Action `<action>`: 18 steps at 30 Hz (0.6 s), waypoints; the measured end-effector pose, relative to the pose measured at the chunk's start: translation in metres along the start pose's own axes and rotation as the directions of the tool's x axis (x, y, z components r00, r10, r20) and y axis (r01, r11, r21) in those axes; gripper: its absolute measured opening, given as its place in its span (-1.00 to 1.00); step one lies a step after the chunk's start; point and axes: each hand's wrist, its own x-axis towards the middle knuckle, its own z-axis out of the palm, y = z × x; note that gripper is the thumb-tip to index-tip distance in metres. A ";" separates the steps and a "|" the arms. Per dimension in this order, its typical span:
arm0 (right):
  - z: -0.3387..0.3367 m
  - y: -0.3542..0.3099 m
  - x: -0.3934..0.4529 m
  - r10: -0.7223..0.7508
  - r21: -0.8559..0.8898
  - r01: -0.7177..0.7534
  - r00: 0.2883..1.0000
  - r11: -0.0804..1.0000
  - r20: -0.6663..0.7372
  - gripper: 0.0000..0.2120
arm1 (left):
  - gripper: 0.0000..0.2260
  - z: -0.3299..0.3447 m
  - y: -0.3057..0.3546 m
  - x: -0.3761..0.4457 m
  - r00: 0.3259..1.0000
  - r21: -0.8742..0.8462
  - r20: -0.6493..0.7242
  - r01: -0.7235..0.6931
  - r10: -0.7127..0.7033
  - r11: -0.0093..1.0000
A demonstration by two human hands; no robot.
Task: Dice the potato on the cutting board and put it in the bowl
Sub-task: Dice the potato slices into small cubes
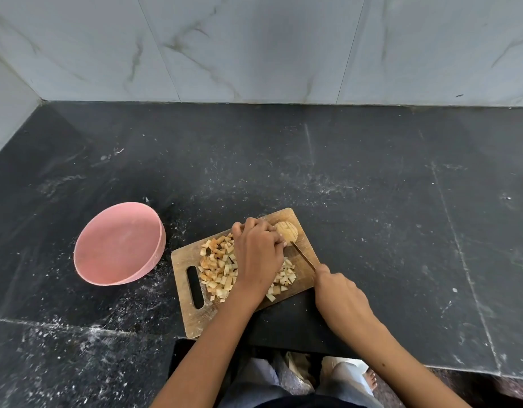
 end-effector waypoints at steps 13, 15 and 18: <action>-0.014 -0.019 0.030 -0.080 0.160 0.108 0.982 0.981 -0.172 -0.68 | -0.89 -0.003 -0.001 -0.005 0.993 0.034 -0.025 0.115 -0.115 0.993; -0.013 -0.024 0.036 -0.076 0.126 0.098 0.983 0.987 -0.170 -0.72 | -0.91 -0.002 0.000 -0.005 0.990 0.031 -0.003 0.142 -0.142 0.989; -0.014 -0.031 0.039 -0.065 0.115 0.085 0.984 0.990 -0.168 -0.77 | -0.95 -0.003 0.000 -0.001 0.982 0.010 0.039 0.186 -0.187 0.982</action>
